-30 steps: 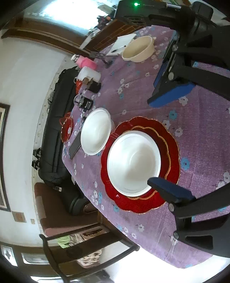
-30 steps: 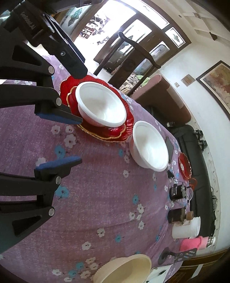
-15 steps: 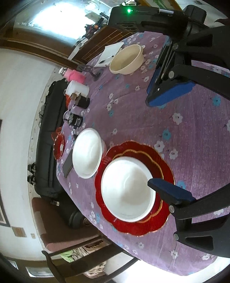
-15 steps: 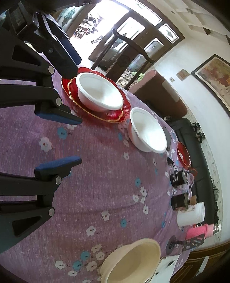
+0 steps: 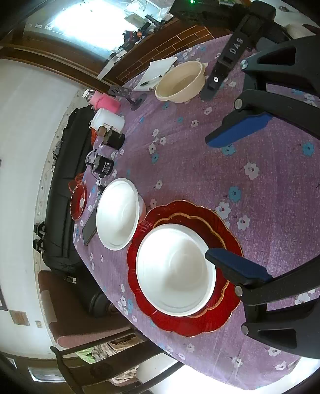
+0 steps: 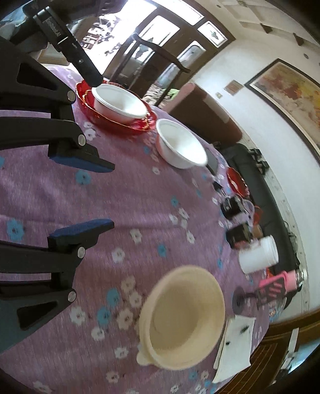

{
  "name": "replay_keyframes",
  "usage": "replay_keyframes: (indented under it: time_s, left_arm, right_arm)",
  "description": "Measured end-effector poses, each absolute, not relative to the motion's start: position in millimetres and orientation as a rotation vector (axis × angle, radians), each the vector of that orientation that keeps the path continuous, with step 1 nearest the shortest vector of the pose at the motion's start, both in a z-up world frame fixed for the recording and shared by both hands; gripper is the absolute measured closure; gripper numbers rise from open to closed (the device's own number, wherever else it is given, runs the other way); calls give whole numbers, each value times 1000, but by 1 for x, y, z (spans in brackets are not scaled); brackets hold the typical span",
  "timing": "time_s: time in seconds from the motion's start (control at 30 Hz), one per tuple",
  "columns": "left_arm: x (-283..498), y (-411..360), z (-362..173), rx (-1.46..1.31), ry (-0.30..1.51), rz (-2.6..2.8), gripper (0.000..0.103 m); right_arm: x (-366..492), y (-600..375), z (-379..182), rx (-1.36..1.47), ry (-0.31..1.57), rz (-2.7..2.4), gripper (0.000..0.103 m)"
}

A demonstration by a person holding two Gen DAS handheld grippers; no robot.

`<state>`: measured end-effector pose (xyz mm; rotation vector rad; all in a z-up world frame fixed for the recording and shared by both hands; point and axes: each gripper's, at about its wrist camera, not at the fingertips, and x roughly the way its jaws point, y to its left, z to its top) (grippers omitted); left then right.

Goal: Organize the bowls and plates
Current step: 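Pull the right gripper back toward the beige pulp bowl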

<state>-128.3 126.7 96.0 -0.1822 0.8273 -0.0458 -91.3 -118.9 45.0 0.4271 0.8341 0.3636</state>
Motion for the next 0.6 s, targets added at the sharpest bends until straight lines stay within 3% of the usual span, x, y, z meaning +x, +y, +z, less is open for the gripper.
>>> replay_keyframes:
  time_s: [0.6]
  left_arm:
    - [-112,34,98,-56,848,-163,20]
  right_arm:
    - [-110,-200,42,461,807,255,56]
